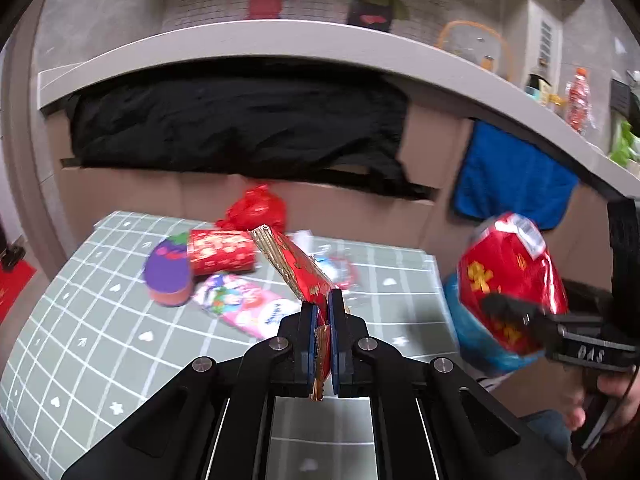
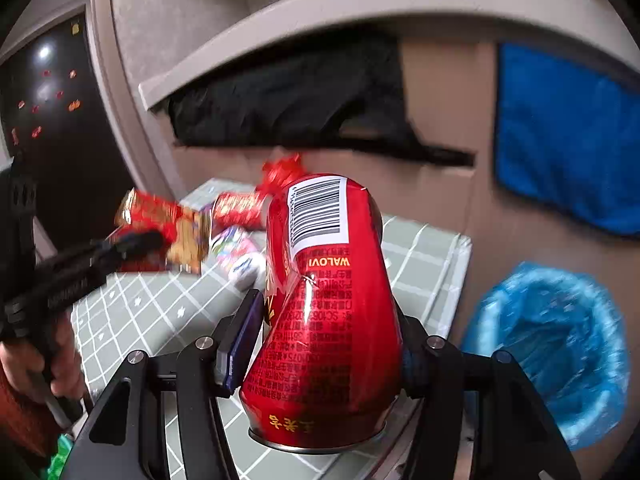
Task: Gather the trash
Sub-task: 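Carry the can and wrapper over the blue-lined bin and open both tools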
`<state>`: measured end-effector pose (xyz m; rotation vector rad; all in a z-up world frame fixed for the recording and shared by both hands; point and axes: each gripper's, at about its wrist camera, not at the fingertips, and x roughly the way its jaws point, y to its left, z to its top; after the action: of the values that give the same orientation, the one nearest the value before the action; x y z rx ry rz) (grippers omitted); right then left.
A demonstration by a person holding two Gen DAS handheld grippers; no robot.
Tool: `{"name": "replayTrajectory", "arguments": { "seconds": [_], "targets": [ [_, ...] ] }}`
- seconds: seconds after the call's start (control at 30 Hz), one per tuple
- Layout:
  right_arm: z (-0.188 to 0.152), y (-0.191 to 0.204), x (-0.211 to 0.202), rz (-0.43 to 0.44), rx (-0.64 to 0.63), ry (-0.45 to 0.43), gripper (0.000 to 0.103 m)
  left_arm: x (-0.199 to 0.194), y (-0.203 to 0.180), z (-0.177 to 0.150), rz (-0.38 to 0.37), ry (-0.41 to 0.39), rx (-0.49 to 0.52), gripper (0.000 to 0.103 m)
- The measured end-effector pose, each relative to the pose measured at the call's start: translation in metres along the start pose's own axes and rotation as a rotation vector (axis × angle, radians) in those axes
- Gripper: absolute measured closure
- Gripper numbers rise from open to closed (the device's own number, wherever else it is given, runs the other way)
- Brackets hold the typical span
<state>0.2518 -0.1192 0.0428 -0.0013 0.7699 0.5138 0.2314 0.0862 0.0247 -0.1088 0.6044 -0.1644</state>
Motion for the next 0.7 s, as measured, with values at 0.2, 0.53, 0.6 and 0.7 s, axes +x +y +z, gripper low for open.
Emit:
{"name": "replayTrajectory", "arguments": {
  "seconds": [0.2, 0.53, 0.6, 0.7],
  "targets": [
    [0.006, -0.025, -0.038, -0.079, -0.006, -0.086, 0.048, 0.003, -0.046, 0.008, -0.055, -0.008, 0.048, 0.098],
    [-0.014, -0.096, -0.081, -0.181, 0.064, -0.139, 0.048, 0.035, -0.140, 0.009, -0.153, 0.027, 0.153, 0.098],
    [-0.020, -0.115, -0.088, -0.207, 0.087, -0.139, 0.048, 0.043, -0.159, 0.009, -0.174, 0.037, 0.171, 0.098],
    [-0.029, -0.141, -0.094, -0.232, 0.126, -0.136, 0.048, 0.054, -0.185, 0.009, -0.198, 0.050, 0.197, 0.098]
  ]
}}
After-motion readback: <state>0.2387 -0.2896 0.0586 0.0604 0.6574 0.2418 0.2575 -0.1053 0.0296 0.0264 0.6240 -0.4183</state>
